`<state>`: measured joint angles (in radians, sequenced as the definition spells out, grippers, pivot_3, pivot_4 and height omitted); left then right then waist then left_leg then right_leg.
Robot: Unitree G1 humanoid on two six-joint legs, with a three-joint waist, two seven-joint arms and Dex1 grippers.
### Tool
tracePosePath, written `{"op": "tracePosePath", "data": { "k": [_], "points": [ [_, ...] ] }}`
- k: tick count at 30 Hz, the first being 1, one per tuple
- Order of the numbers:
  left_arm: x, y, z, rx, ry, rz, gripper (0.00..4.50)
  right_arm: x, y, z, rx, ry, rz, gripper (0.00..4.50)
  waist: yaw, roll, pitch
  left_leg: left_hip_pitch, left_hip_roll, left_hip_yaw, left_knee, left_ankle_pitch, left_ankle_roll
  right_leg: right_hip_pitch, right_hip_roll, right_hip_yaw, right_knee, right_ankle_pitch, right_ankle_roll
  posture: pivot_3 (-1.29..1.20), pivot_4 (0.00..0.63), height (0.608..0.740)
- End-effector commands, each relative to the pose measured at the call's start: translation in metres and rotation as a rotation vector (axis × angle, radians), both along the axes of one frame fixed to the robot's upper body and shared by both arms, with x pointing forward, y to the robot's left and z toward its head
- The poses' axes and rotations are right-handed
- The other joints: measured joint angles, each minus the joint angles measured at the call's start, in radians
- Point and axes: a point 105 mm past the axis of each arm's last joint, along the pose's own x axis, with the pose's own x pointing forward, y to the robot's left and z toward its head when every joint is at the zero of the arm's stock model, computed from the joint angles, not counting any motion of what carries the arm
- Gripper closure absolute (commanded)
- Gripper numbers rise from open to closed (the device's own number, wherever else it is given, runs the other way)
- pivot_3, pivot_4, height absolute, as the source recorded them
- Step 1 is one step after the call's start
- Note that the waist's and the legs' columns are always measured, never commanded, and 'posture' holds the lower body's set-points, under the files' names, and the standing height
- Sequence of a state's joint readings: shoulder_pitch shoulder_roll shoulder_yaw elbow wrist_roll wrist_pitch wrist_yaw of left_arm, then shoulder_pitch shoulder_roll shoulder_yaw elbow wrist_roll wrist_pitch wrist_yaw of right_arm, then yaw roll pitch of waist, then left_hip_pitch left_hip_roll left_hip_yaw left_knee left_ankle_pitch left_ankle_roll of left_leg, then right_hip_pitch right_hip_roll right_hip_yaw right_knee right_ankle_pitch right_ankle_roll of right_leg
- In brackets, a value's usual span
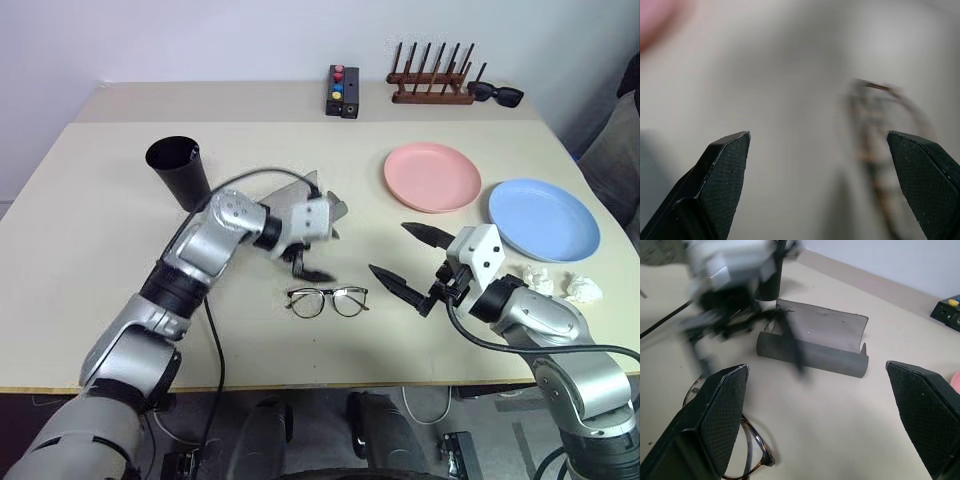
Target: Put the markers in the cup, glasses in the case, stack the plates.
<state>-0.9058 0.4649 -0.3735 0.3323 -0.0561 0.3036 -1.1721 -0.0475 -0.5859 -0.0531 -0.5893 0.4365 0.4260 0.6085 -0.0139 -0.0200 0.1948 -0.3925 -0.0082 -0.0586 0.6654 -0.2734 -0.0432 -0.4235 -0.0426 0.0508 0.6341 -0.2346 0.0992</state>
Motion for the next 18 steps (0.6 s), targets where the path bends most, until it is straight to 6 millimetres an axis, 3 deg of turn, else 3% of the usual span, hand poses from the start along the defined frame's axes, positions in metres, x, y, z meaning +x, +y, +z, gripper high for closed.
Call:
{"op": "tracePosePath", "data": {
  "k": [1, 7, 13, 16, 18],
  "points": [
    [0.028, 0.018, 0.02, -0.032, -0.071, 0.178, 0.05, -0.004, 0.002, 0.01, 0.009, -0.051, 0.014, 0.0, -0.002, 0.0, 0.0, 0.0, 0.0, 0.0, 0.0, 0.0, 0.0, 0.0, 0.0, 0.0, 0.0, 0.0, 0.0, 0.0, 0.15, 0.735],
    [0.039, 0.026, 0.006, 0.041, -0.056, 0.27, 0.05, -0.001, 0.008, 0.012, 0.011, -0.054, 0.024, 0.0, -0.002, 0.0, 0.0, 0.0, 0.0, 0.0, -0.001, -0.001, 0.001, 0.0, 0.0, 0.0, 0.0, 0.0, 0.001, 0.0, 0.15, 0.735],
    [0.033, 0.029, -0.015, 0.121, 0.006, 0.273, 0.05, -0.001, 0.01, 0.015, 0.015, -0.059, 0.025, 0.0, 0.0, 0.0, 0.0, 0.0, 0.0, 0.0, -0.001, -0.001, 0.001, 0.0, 0.0, 0.0, 0.0, 0.0, 0.001, 0.0, 0.15, 0.735],
    [0.035, 0.034, -0.026, 0.139, 0.025, 0.3, 0.87, -0.001, 0.01, 0.016, 0.017, -0.062, 0.023, 0.0, 0.0, 0.0, 0.0, 0.0, 0.0, 0.0, -0.001, -0.001, 0.001, 0.0, 0.0, 0.0, 0.0, 0.0, 0.001, 0.0, 0.15, 0.735],
    [0.033, 0.034, -0.031, 0.127, 0.055, 0.3, 1.93, -0.001, 0.01, 0.017, 0.017, -0.064, 0.023, 0.0, 0.0, 0.0, 0.0, 0.0, 0.0, 0.0, -0.001, -0.001, 0.001, 0.0, 0.0, 0.0, 0.0, 0.0, 0.001, 0.0, 0.15, 0.735]
  ]
}}
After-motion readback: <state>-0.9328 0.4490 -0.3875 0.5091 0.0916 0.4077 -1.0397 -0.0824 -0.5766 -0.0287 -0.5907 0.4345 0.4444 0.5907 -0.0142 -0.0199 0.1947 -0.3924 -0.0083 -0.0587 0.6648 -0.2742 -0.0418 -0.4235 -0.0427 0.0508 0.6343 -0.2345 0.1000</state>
